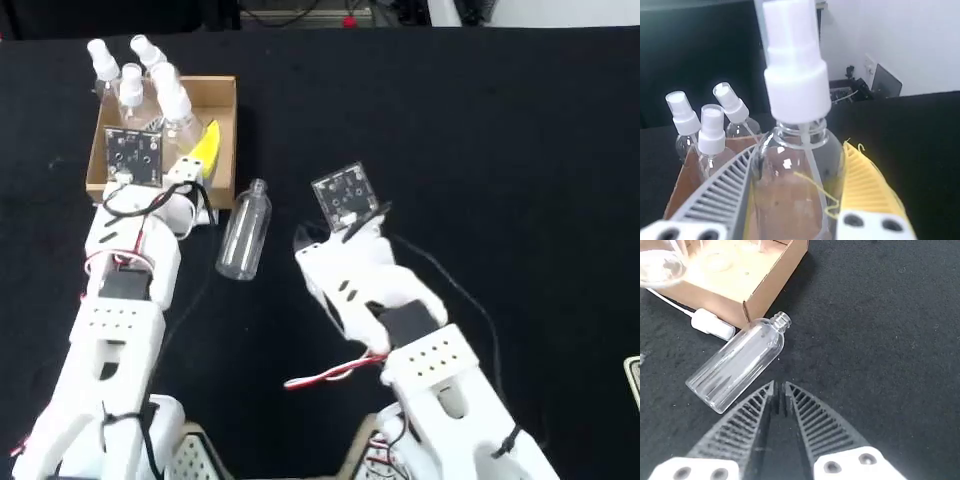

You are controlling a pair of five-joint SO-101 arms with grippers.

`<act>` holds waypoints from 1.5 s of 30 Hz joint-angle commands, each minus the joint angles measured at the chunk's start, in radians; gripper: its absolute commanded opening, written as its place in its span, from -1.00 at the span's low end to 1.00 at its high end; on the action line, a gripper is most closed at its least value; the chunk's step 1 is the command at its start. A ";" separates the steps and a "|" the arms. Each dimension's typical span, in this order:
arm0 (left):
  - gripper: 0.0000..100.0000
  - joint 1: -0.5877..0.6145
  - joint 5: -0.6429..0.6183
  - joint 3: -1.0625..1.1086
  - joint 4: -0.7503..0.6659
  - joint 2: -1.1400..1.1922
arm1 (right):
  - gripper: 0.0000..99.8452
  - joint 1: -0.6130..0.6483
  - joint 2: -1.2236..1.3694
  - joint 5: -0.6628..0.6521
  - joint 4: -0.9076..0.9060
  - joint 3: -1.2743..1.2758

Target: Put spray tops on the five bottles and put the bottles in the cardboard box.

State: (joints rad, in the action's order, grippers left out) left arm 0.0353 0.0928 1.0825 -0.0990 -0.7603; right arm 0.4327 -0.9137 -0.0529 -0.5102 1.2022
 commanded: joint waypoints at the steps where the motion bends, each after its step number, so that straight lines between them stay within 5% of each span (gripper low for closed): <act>1: -0.67 0.038 0.000 -0.061 -0.035 0.028 | -0.98 0.012 -0.016 0.002 0.026 -0.004; 12: -0.68 0.056 0.002 0.007 -0.058 0.031 | -0.98 0.012 -0.016 0.002 0.026 -0.004; 21: -0.68 0.044 0.000 0.140 -0.505 0.041 | -0.98 0.012 -0.015 0.002 0.026 0.001; 24: -0.68 0.024 0.000 0.142 -0.557 0.066 | -0.98 0.012 -0.015 0.002 0.028 0.010; 45: -0.68 0.004 -0.002 -0.455 -0.614 0.801 | -0.98 0.012 -0.016 0.002 0.028 0.015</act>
State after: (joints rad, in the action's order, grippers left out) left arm 0.0476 0.0944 0.7910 -0.6314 -0.0575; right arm 0.4327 -0.9137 -0.0529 -0.5102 1.2206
